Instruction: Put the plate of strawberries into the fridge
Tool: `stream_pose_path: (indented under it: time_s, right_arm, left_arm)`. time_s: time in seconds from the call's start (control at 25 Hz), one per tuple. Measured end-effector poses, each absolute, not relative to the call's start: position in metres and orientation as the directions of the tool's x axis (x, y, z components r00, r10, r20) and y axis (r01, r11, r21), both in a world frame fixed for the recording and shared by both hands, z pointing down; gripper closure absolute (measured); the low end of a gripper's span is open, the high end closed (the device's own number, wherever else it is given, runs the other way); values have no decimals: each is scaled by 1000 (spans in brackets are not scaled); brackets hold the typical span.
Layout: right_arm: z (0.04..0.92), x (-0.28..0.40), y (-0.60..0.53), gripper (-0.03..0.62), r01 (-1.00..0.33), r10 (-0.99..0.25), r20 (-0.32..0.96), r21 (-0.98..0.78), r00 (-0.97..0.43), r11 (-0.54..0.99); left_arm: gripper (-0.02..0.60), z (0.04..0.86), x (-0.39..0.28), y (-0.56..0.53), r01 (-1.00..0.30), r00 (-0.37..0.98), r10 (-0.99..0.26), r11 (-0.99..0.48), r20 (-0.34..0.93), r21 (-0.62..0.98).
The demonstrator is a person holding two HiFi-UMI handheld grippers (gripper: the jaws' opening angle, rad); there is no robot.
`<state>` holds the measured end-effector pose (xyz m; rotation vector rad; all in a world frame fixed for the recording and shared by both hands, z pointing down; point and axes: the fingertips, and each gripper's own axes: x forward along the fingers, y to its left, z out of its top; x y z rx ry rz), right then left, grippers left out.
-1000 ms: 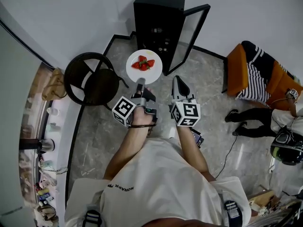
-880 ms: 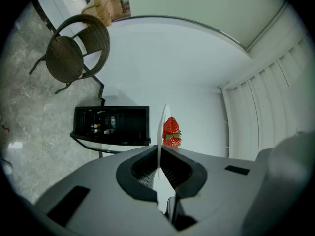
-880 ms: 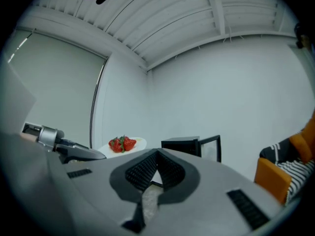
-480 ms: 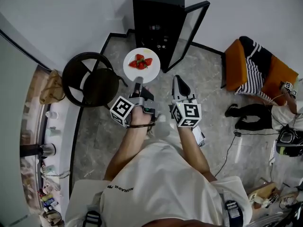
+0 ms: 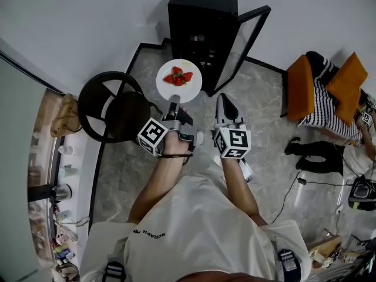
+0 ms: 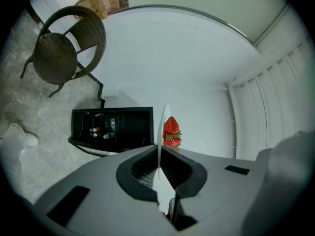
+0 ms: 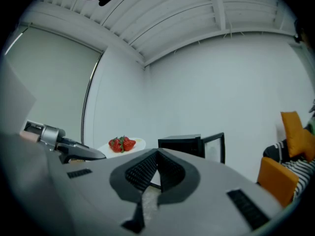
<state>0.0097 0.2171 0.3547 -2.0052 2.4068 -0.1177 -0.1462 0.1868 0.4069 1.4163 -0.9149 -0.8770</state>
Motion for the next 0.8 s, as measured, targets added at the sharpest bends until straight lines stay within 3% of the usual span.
stream_pose_path:
  time_s: [0.8]
  right_arm:
    - [344,85,-47,582,-978,-980,48,-92,-192,187]
  left_arm:
    - [571,400,-64,-75,-53,418,-907,20,40,998]
